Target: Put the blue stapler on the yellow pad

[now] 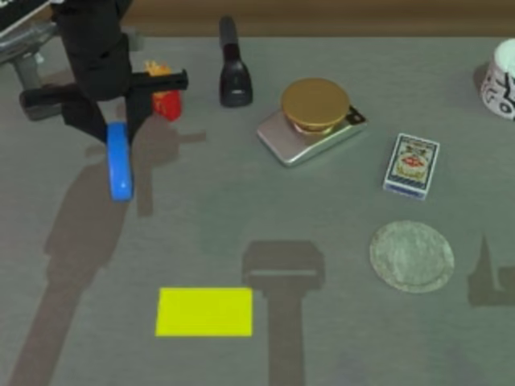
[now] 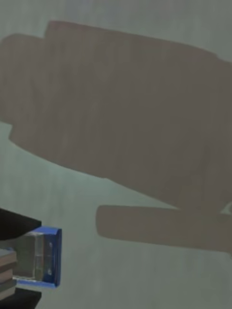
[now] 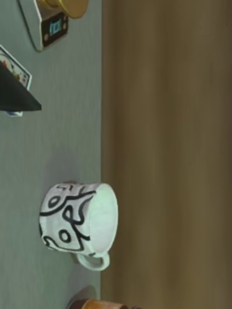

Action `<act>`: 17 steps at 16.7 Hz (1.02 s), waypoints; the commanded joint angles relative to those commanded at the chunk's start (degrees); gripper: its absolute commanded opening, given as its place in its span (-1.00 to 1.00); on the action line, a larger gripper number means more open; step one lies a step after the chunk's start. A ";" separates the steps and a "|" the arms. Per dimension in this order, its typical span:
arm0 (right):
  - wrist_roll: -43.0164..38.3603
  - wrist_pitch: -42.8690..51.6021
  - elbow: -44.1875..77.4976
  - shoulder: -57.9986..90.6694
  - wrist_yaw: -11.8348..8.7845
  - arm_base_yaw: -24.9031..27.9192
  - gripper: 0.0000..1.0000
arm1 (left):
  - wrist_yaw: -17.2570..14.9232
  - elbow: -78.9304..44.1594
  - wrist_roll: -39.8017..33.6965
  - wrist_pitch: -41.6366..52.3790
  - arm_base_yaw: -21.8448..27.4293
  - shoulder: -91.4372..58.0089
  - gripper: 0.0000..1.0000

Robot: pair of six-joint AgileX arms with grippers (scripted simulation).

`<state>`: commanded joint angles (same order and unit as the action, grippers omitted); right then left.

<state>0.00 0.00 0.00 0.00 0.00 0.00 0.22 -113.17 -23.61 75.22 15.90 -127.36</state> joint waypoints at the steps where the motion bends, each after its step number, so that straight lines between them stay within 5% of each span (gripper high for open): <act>1: 0.00 0.00 0.00 0.00 0.00 0.00 1.00 | 0.05 0.59 1.81 -0.22 0.99 0.48 -1.00; 17: 0.00 0.00 0.00 0.00 0.00 0.00 1.00 | 0.99 23.69 63.90 -7.64 29.42 17.42 -1.00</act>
<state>0.00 0.00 0.00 0.00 0.00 0.00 1.21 -89.49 40.28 67.58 45.33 -109.94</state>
